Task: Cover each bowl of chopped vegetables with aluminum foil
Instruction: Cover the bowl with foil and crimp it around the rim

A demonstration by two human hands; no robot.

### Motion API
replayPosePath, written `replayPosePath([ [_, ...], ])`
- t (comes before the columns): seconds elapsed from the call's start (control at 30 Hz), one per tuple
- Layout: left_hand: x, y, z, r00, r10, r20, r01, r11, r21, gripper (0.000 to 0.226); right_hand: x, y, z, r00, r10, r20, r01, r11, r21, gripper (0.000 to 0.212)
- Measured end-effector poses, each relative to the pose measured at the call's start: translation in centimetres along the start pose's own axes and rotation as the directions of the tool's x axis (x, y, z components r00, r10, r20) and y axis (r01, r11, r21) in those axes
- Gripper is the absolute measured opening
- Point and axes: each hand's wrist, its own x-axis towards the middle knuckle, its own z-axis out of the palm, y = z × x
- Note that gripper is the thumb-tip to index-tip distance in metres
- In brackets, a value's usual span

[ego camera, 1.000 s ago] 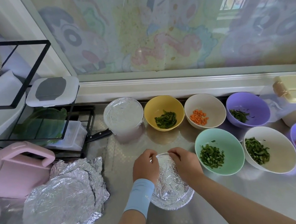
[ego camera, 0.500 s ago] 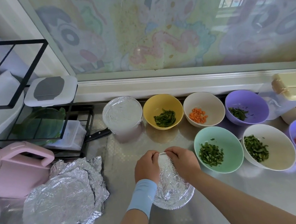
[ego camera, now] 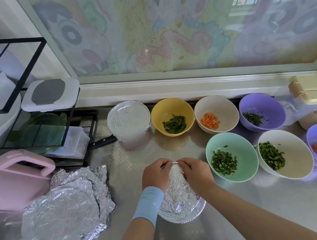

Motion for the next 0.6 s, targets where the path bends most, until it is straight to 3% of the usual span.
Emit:
replayPosePath([
  [0.27,0.0,-0.5,0.2,0.996,-0.066,-0.057,0.064,0.997,-0.036,0.013,1.2,-0.3,0.2,0.999,-0.028,0.042,0.029,0.999,-0.031,0.016],
  [0.5,-1.9,-1.6,-0.9,0.932,-0.23,-0.28,0.191,0.969,-0.157,0.014,2.2,-2.1,0.9,0.98,-0.107,0.17,0.132,0.98,-0.146,0.029],
  [0.6,-1.3,-1.7,-1.6,0.955,-0.164,-0.248,0.143,0.984,-0.102,0.018,1.8,-1.9,0.8,0.987,-0.092,0.128,0.109,0.984,-0.138,0.029],
])
